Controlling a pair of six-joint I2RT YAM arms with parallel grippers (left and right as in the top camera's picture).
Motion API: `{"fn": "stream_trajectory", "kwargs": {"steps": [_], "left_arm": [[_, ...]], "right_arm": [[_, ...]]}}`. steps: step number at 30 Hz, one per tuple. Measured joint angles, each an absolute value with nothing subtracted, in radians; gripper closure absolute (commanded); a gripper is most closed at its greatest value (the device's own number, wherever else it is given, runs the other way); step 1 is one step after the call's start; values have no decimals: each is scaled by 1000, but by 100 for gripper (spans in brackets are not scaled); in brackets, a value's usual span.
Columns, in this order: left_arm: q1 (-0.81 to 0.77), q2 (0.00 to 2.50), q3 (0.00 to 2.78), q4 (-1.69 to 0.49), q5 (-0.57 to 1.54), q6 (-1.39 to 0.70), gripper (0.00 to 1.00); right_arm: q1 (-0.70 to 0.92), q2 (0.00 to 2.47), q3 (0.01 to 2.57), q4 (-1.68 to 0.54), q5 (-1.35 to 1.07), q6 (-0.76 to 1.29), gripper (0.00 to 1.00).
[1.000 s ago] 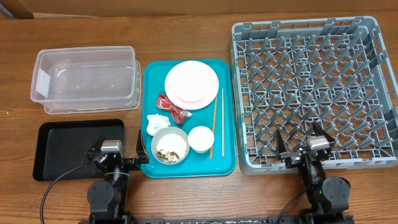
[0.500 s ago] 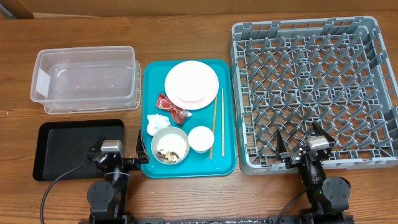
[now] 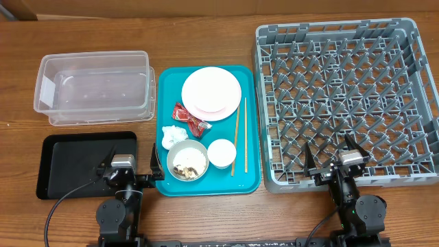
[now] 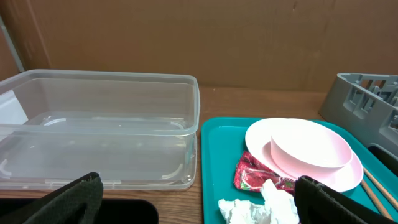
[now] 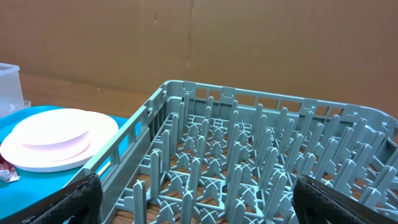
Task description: Sort waste into correct bins and load items into the dishwasher
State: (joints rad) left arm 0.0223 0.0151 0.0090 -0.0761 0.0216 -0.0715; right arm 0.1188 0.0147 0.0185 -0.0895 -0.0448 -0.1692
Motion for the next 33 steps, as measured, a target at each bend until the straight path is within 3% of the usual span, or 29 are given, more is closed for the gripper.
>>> {"fn": "stream_trajectory", "kwargs": {"steps": [13,18,26,33], "left_arm": [[22,15,8,-34,23,-71,0],[22,14,40,116,224,-133,0],[22,59,393,-202,518,-282,0],[22,372,884,-555,662,-244,0]], "right_arm": [[118,15,19,-89,-44,-169,0],[118,15,19,-89,-45,-169,0],[118,15,19,-89,-45,-169,0],[118,15,19,-88,-44,-170,0]]}}
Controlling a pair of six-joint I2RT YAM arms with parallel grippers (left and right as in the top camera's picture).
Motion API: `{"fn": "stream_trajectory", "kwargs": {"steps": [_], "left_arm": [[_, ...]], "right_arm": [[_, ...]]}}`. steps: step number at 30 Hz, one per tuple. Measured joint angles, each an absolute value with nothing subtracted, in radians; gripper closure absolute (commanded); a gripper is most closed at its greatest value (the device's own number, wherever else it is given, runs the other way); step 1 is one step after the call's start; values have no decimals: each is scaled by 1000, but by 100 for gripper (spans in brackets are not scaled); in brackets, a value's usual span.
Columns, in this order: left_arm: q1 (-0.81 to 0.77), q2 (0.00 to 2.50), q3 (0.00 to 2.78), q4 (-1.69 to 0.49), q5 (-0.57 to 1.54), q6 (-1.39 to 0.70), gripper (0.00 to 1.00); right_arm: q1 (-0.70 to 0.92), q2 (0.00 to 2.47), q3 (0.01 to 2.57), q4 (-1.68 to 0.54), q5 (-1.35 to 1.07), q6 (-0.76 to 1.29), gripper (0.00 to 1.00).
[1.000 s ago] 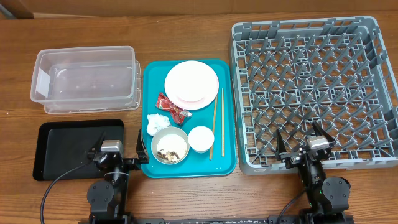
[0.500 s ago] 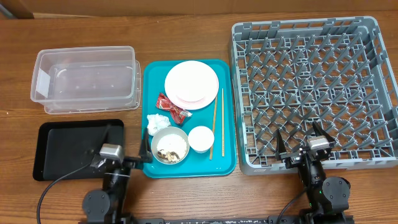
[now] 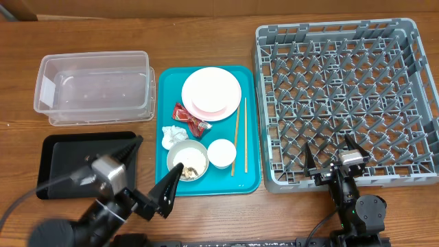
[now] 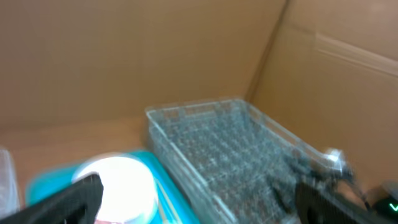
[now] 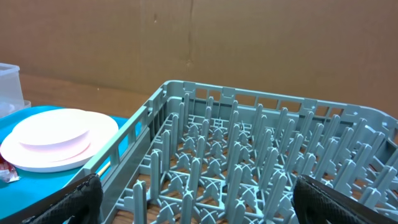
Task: Sort waste into correct bins and load items into the dishwasher
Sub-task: 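Move the left gripper over the white bowl of rice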
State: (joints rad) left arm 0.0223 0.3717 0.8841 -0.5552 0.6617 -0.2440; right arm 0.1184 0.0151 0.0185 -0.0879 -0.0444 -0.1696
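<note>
The teal tray [image 3: 251, 175] holds a white plate with a pink dish on it [image 3: 211, 92], a red wrapper [image 3: 190, 118], a crumpled tissue [image 3: 171, 135], a bowl of food scraps [image 3: 187, 162], a small white bowl [image 3: 221, 152] and chopsticks [image 3: 240, 134]. My left gripper [image 3: 161, 152] is open and raised near the tray's near-left corner, turned to the right. Its own view is blurred and shows the plate [image 4: 118, 186] and the rack [image 4: 236, 155]. My right gripper [image 3: 333, 152] is open and empty, low at the near edge of the grey dish rack [image 3: 343, 96].
A clear plastic bin [image 3: 92, 89] stands at the back left. In front of it lies a black tray [image 3: 68, 161], partly under my left arm. The rack's pegs [image 5: 236, 155] fill the right wrist view, with cardboard walls behind the table.
My left arm has lifted off its rest and turned right. Its camera faced the clear bin and now faces the plate and the rack. The right arm and all the objects stayed put.
</note>
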Motion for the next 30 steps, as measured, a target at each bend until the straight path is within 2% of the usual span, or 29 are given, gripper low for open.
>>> {"fn": "stream_trajectory", "kwargs": {"steps": [3,6,15,23,25,26,28,30], "left_arm": [[22,604,1162,-880,707,-161,0],[22,799,1338,-1050,710,-81,0],[22,1155,1413,-1099,676,-14,1],[22,1337,1413,-1149,647,-86,39],[22,1356,1413,-1184,599,-92,57],[22,1360,1413,-1208,564,-98,62],[22,1363,1413,-1259,489,-102,65],[22,1363,1413,-1308,419,-105,63]], "right_arm": [[118,15,19,-89,-45,-169,0],[118,15,19,-88,-45,-169,0],[118,15,19,-89,-45,-169,0],[119,15,19,-89,-45,-170,0],[119,15,19,-89,-44,-170,0],[118,15,19,-88,-45,-169,0],[119,15,19,-89,-44,-170,0],[118,15,19,-89,-44,-169,0]]}}
